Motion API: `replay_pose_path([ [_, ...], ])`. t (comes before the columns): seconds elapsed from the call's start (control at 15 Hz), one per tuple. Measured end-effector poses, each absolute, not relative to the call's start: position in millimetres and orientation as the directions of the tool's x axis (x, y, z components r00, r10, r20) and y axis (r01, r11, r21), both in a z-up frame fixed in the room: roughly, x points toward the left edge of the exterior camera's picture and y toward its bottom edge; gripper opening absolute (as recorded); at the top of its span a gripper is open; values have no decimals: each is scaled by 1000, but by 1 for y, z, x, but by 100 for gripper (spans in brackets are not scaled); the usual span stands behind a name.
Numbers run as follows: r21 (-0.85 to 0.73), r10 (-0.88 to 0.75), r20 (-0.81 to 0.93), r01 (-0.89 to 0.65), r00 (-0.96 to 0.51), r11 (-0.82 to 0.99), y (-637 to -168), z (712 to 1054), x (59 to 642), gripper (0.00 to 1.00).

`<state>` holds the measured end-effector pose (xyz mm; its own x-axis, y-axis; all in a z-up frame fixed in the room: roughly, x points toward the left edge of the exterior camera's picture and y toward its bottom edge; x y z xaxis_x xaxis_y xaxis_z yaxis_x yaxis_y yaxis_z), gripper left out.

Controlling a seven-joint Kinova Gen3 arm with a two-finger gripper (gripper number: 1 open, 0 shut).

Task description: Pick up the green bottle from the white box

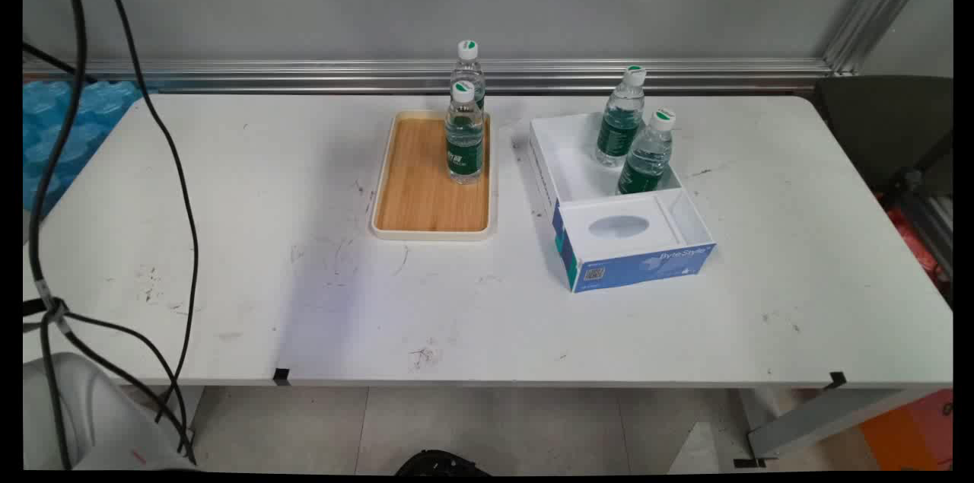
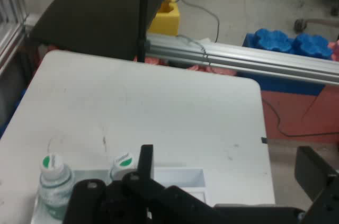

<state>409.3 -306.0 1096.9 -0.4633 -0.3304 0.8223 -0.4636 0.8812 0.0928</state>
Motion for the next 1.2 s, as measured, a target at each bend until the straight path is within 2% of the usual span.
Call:
replay_pose_path([
  [0.33, 102, -401, 786, -541, -470, 835, -310, 1071, 399, 100],
  [1.2, 51, -517, 695, -682, -500, 729, -362, 949, 370, 100],
])
